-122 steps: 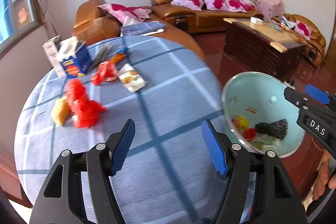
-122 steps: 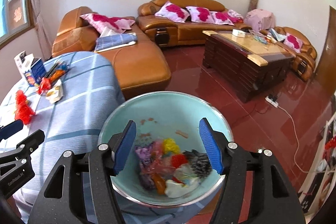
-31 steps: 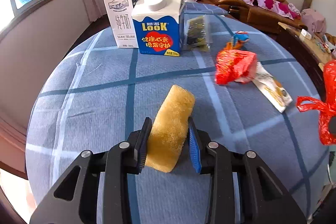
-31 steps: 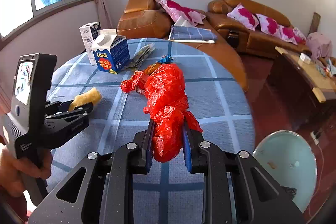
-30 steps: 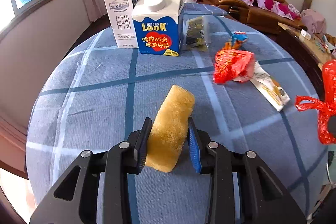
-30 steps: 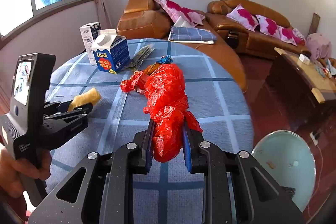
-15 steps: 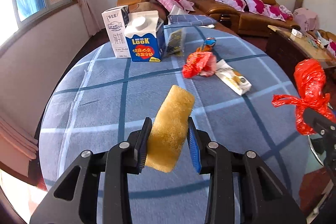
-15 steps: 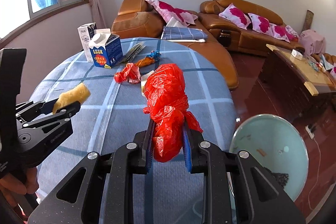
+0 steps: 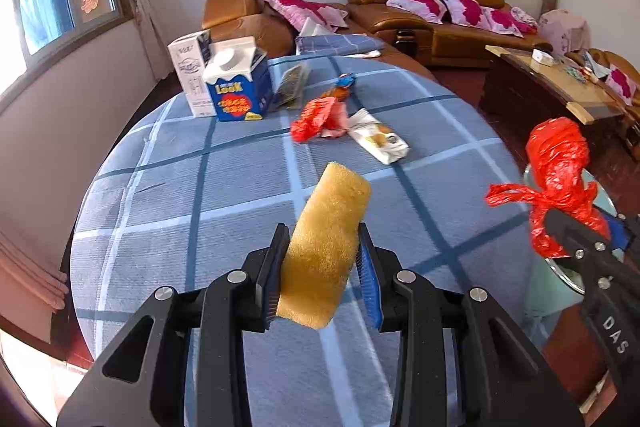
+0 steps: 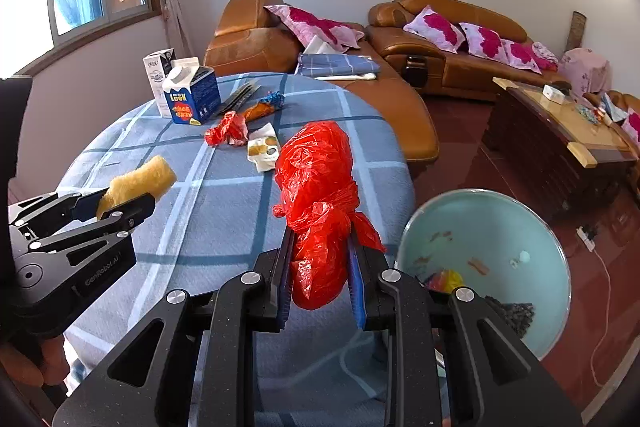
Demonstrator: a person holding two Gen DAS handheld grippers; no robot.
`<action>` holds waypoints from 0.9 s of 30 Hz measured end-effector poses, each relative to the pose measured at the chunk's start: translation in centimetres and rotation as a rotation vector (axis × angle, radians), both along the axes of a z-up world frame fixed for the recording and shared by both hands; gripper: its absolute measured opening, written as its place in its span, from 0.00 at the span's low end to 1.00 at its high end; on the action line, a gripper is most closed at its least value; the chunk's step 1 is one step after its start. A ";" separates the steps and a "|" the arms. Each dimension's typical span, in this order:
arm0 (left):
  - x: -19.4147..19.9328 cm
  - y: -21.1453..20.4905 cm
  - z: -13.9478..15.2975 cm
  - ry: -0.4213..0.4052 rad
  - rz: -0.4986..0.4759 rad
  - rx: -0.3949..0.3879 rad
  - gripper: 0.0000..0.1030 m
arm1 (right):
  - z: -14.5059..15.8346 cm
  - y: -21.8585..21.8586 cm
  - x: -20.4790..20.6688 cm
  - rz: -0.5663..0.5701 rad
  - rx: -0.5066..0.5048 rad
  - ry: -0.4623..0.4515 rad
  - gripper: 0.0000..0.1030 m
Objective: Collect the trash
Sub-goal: 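Carry the red bag and yellow sponge over the teal bucket with both tools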
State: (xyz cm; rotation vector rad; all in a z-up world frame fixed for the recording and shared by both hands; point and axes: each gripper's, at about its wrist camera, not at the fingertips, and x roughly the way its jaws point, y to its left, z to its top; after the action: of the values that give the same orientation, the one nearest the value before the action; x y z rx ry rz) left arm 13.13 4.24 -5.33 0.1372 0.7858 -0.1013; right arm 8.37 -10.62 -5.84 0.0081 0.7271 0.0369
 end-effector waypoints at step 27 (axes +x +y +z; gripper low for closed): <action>-3.8 -7.6 -0.2 0.000 -0.127 0.025 0.33 | -1.3 -7.2 -4.1 -0.117 0.027 -0.003 0.24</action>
State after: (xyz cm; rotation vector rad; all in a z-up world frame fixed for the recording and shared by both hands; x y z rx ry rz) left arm 9.32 -3.40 -5.56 0.2110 0.7778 -0.2122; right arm 4.28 -17.87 -7.12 0.0761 0.7222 -0.0655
